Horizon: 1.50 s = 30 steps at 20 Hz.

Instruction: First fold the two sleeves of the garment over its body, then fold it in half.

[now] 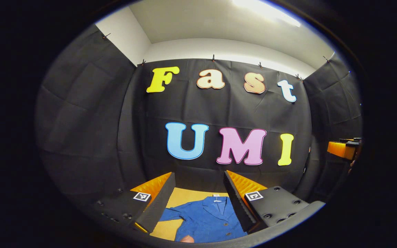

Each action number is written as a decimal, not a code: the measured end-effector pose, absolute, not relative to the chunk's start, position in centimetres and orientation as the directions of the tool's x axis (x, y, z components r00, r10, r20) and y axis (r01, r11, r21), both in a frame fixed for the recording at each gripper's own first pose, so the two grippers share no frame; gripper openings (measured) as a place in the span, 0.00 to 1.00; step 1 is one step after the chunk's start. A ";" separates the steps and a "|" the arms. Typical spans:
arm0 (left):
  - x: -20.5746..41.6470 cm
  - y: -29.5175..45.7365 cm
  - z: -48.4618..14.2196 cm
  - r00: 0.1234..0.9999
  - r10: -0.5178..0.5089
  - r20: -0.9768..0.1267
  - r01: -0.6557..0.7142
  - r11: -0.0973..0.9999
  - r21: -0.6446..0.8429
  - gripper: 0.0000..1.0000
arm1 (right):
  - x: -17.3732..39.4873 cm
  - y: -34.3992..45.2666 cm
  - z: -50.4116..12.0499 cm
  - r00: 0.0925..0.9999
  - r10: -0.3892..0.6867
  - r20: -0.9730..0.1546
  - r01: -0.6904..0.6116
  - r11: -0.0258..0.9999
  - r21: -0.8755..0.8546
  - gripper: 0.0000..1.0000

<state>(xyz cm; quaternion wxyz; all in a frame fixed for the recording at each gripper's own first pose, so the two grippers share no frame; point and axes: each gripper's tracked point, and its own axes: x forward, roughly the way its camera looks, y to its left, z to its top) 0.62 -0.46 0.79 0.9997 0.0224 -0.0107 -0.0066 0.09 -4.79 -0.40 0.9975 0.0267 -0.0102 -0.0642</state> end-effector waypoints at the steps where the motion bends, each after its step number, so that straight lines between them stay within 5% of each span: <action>1: 0.5 -0.3 0.7 1.000 -0.012 0.020 0.011 0.999 0.048 0.82 | 0.3 -5.3 -0.6 0.990 -0.138 0.011 0.137 0.989 0.046 0.93; 5: 0.3 -0.1 0.4 1.000 -0.011 0.007 0.010 0.998 0.059 0.82 | 0.8 -7.7 -0.3 0.982 -0.187 0.000 0.187 0.981 0.050 0.99; 6: 0.2 -0.1 0.6 1.000 -0.008 0.009 0.007 0.998 0.066 0.81 | 1.0 -8.1 -0.1 0.980 -0.197 0.002 0.197 0.979 0.055 0.93; 11: 0.3 0.0 2.1 0.999 -0.008 0.053 0.001 0.991 0.131 0.80 | 2.1 -9.1 -1.6 0.975 -0.214 -0.062 0.217 0.975 0.050 0.93; 13: 0.5 -0.1 2.3 0.998 -0.016 0.058 0.008 0.991 0.135 0.82 | 2.6 -9.1 -2.0 0.973 -0.210 -0.092 0.215 0.975 0.056 1.00; 30: 3.4 4.0 -0.4 0.998 0.018 -0.055 -0.013 0.995 0.097 0.80 | 4.9 -8.2 -2.8 0.965 -0.248 -0.087 0.247 0.969 -0.014 1.00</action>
